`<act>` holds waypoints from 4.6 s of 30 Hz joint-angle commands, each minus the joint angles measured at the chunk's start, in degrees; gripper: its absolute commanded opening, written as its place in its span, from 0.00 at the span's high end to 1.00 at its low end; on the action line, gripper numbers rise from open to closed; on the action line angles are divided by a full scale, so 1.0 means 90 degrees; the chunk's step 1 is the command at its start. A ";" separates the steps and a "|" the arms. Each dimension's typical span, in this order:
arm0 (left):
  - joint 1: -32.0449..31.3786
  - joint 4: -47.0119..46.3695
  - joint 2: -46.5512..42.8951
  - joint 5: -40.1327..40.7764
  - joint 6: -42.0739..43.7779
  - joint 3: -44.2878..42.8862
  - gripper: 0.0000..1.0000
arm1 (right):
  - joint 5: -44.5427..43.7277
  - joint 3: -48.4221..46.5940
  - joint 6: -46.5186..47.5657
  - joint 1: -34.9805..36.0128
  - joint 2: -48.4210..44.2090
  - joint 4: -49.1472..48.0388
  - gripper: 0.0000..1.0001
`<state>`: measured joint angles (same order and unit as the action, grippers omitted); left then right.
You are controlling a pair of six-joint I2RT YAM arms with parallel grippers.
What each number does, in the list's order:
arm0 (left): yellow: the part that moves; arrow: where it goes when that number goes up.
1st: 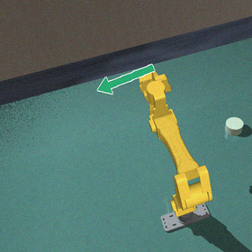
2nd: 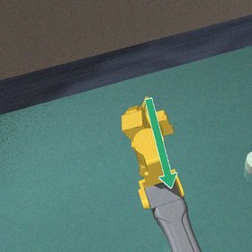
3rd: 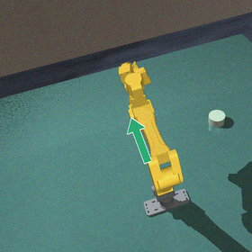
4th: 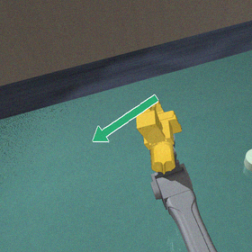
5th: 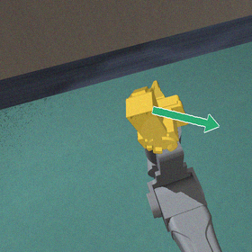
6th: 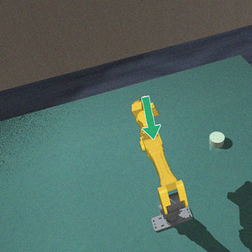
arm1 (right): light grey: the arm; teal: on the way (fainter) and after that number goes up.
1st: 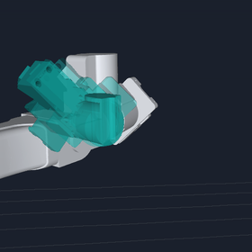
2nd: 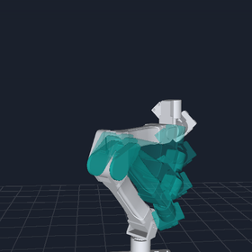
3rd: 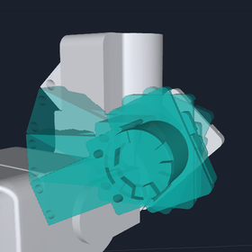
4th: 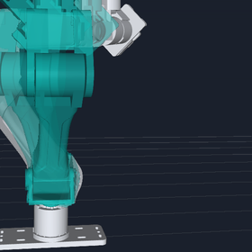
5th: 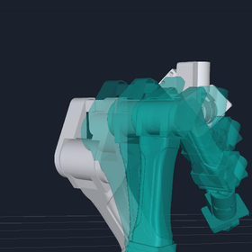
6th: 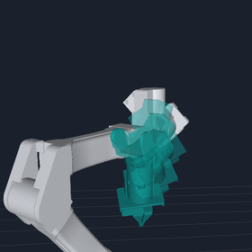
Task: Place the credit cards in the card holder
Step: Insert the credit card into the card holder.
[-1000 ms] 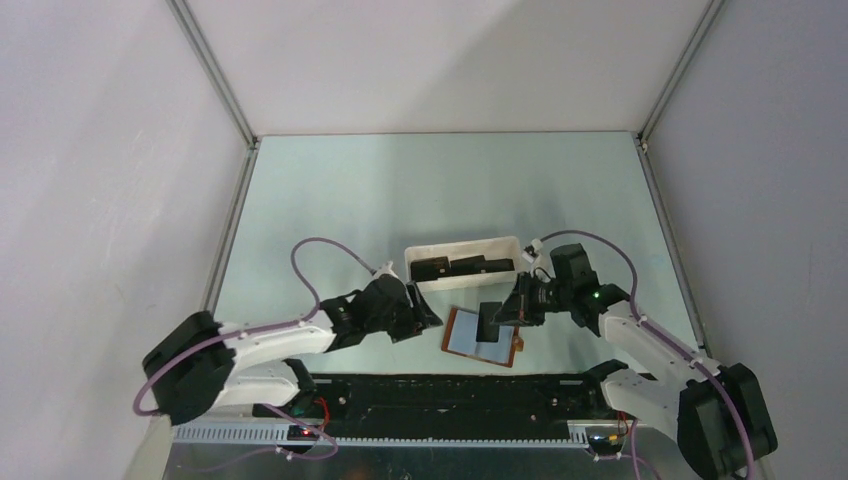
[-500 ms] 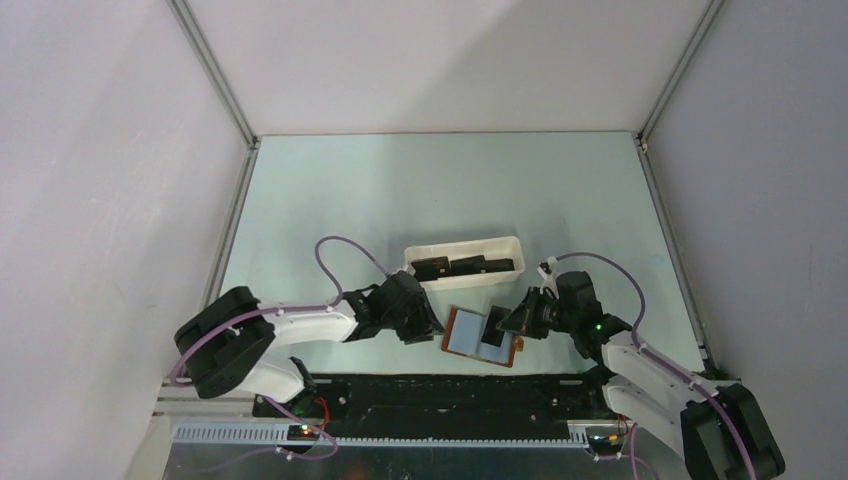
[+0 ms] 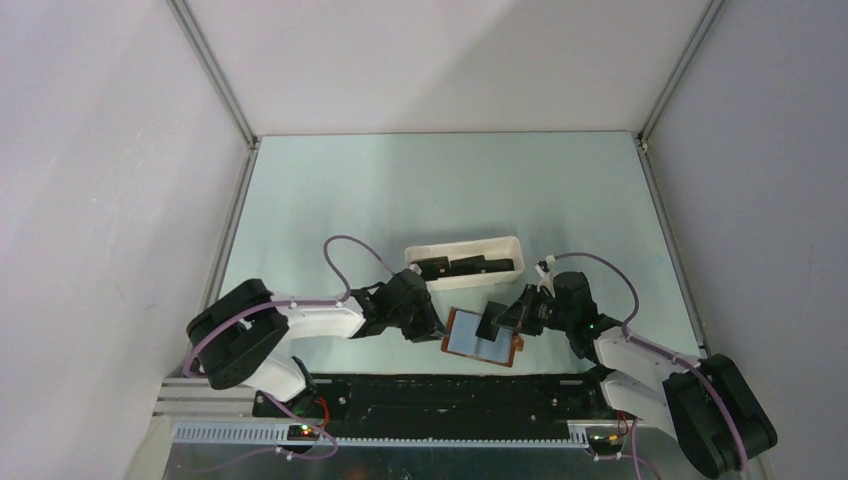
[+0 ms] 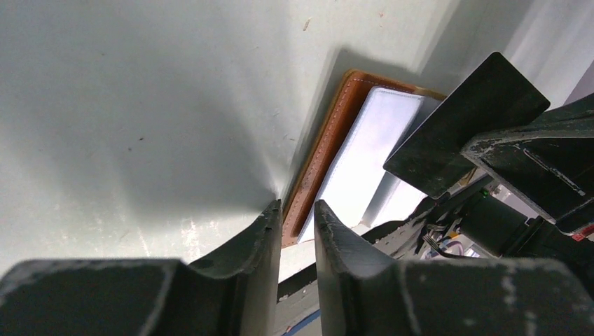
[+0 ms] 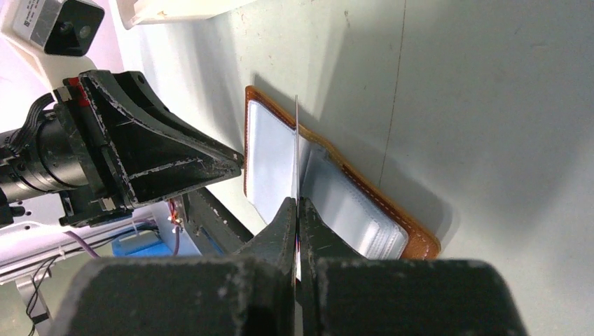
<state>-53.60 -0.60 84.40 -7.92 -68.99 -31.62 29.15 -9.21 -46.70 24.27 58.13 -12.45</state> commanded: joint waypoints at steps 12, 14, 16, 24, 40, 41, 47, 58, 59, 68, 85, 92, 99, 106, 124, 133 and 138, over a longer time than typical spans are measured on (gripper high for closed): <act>0.0018 0.0106 0.0128 -0.0049 0.0036 -0.0130 0.83 | 0.0513 0.0150 -0.0637 0.0274 0.0977 -0.1304 1.00; 0.0014 0.0106 0.0111 -0.0050 -0.0004 -0.0125 0.84 | 0.0537 0.0121 -0.0679 0.0358 0.1041 -0.1297 1.00; 0.0018 0.0101 0.0108 -0.0051 -0.0052 -0.0106 0.86 | 0.0596 0.0078 -0.0695 0.0418 0.1112 -0.1230 1.00; 0.0017 0.0105 0.0208 -0.0082 -0.0084 -0.0080 0.93 | 0.1107 -0.0059 -0.0672 0.0538 0.1583 -0.1334 1.00; 0.0018 0.0104 0.0303 -0.0169 -0.0042 -0.0136 1.00 | 0.1432 -0.0626 -0.0547 0.0685 0.3343 -0.2248 0.96; 0.0009 0.0103 0.0274 -0.0162 -0.0064 -0.0114 1.00 | 0.1352 -0.0661 -0.0526 0.0703 0.3300 -0.2078 0.92; 0.0013 0.0105 0.0131 -0.0040 -0.0188 0.0025 1.00 | 0.0655 -0.0969 -0.0234 0.1060 0.2412 -0.0528 0.46; 0.0018 0.0106 0.0114 -0.0029 -0.0188 0.0006 1.00 | -0.0170 -0.1321 0.0190 0.1326 0.1615 0.1098 0.23; 0.0009 0.0106 0.0119 -0.0053 -0.0172 -0.0008 1.00 | -0.0152 -0.1398 0.0221 0.1356 0.1694 0.1038 0.23; -0.0001 -0.0065 -0.0030 0.0029 -0.0144 0.0014 1.00 | 0.0227 -0.2337 0.0414 0.1761 0.2960 0.0837 0.23; 0.0060 0.0027 -0.0938 0.0645 -0.0619 0.0605 1.00 | -0.0248 -0.2947 0.0713 0.2330 0.2716 0.2166 0.18; 0.0167 -0.0148 -0.1263 0.0717 -0.0811 0.0883 1.00 | -0.0825 -0.3193 0.1250 0.2417 0.2112 0.2946 0.14; 0.0192 -0.0444 -0.1201 0.0569 -0.0800 0.0917 1.00 | -0.1109 -0.3487 0.1553 0.2489 0.1993 0.3638 0.11; 0.0186 -0.0825 -0.0887 0.0141 -0.0558 0.0687 1.00 | -0.0673 -0.3583 0.1709 0.2411 0.2244 0.3809 0.10; 0.0195 -0.1844 -0.0688 -0.0313 -0.0249 0.0484 0.82 | 0.0625 -0.3996 0.1940 0.1795 0.2762 0.3966 0.09; 0.0184 -0.1897 0.0003 -0.0287 -0.0665 0.0701 1.00 | 0.0231 -0.3996 0.1969 0.1834 0.2610 0.4217 0.09; 0.0178 -0.1894 -0.0117 -0.0250 -0.0724 0.0778 0.98 | 0.0027 -0.3987 0.2038 0.2075 0.2937 0.4137 0.10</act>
<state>-51.96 -16.03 84.49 -9.87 -74.56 -24.95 31.53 -43.44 -29.71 41.32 83.26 24.62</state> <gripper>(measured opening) 0.005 0.903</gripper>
